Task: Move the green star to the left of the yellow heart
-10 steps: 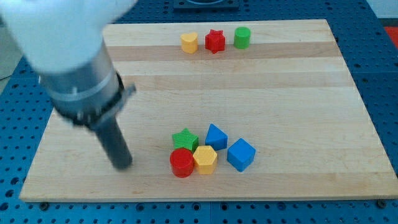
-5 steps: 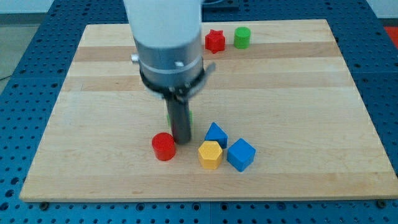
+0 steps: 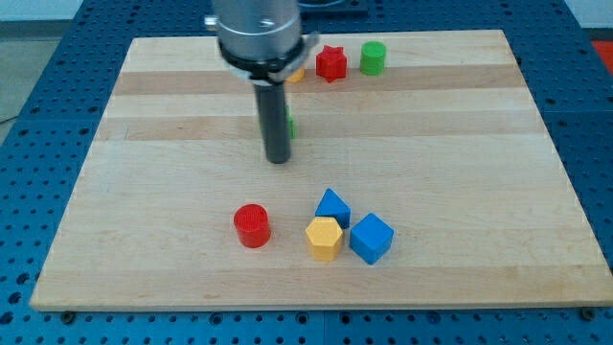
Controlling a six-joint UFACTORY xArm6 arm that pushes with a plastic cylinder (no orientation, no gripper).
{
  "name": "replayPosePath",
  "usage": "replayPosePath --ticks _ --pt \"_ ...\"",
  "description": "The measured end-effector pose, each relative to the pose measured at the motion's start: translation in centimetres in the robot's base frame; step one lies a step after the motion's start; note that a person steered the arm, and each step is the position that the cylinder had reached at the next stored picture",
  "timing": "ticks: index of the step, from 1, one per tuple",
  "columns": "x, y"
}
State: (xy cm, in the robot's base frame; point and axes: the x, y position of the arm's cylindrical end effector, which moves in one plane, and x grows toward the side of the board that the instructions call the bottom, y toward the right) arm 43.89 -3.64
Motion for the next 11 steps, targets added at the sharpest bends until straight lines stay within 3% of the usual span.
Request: replayPosePath --ticks 1,2,4,5,7,9,11 --pt "-3.0 -0.8" --pt "-7.9 -6.4" --pt "-9.0 -8.0" --pt "-12.1 -8.4" --pt "-10.3 -9.7" --pt "-13.3 -7.9" --pt "-11.4 -6.5"
